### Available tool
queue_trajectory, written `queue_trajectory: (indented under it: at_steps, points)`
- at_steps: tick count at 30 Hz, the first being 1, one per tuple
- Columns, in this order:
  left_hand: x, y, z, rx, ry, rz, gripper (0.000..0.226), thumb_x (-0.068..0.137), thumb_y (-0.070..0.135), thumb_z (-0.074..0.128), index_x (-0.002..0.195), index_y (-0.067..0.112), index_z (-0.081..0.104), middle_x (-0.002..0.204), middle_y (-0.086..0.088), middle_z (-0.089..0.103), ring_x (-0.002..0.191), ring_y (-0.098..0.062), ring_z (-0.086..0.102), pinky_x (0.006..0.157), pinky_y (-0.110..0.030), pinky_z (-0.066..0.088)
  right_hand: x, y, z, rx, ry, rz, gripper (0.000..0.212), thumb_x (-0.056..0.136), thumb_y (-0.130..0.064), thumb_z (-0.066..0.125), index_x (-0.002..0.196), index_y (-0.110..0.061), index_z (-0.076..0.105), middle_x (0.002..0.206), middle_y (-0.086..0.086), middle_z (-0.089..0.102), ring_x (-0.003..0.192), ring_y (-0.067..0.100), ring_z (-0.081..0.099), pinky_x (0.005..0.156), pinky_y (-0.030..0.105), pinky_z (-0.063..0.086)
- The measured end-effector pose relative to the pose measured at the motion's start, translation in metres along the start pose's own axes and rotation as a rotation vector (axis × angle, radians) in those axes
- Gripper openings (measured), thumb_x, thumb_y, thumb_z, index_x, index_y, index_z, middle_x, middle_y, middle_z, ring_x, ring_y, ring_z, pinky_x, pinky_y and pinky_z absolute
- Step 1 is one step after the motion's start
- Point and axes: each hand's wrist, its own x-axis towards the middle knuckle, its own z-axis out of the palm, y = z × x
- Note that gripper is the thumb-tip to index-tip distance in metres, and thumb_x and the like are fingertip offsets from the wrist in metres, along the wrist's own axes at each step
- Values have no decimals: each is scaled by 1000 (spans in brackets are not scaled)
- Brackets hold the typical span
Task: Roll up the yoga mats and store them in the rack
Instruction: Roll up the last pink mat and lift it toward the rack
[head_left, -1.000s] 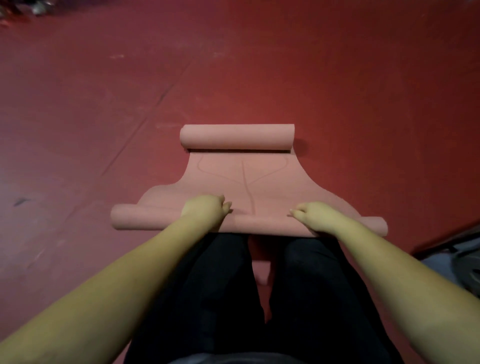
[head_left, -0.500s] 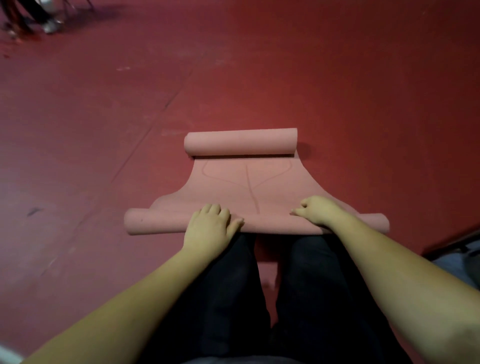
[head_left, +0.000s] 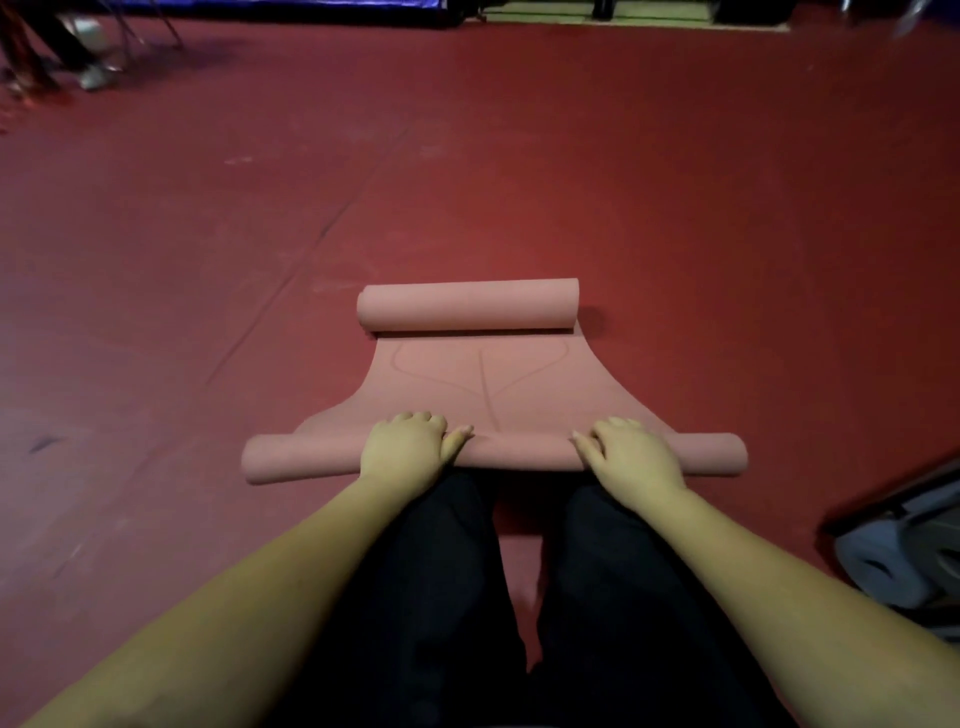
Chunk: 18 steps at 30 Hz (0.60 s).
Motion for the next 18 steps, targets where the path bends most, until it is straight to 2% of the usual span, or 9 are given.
queue_trajectory:
  at_steps: [4, 7, 12, 13, 15, 18]
  points:
    - [4, -1, -9, -28, -7, -7, 56, 102, 54, 27, 100, 18, 69, 106, -6, 65, 99, -31, 62, 77, -38, 45, 12, -6, -5, -9, -14, 49, 48, 102, -49, 34, 83, -15, 63, 97, 9, 67, 96, 32, 60, 73, 38, 41]
    - [5, -4, -20, -85, -61, -24, 57, 104, 52, 25, 104, 15, 68, 107, -8, 56, 97, -33, 62, 74, -39, 43, 23, -8, -17, -17, -104, 63, 54, 103, -48, 30, 90, -15, 70, 103, 14, 69, 97, 34, 61, 73, 36, 42]
    - [13, -10, -37, -116, -215, -63, 47, 103, 42, 27, 131, 20, 58, 121, -13, 59, 108, -34, 59, 76, -38, 39, 39, -9, -44, -22, -382, 99, 68, 103, -52, 24, 111, -1, 68, 121, 23, 64, 110, 35, 58, 93, 37, 45]
    - [12, -9, -39, -134, -227, -72, 45, 103, 41, 27, 129, 19, 57, 121, -14, 60, 108, -34, 59, 76, -38, 39, 39, -8, -49, -4, -442, 124, 69, 103, -52, 25, 115, 1, 66, 126, 24, 61, 114, 35, 57, 95, 36, 43]
    - [9, -7, -40, -187, -235, -103, 45, 104, 46, 27, 114, 15, 58, 118, -15, 64, 108, -35, 60, 79, -39, 40, 36, -6, -53, 26, -538, 162, 70, 103, -54, 26, 124, 3, 61, 135, 24, 55, 121, 35, 53, 98, 34, 39]
    - [0, 2, -32, -117, -226, -134, 45, 103, 44, 30, 110, 14, 63, 119, -14, 65, 111, -34, 58, 86, -38, 41, 31, -10, -46, 29, -644, 177, 69, 104, -54, 27, 135, 3, 52, 143, 22, 49, 128, 34, 49, 102, 32, 36]
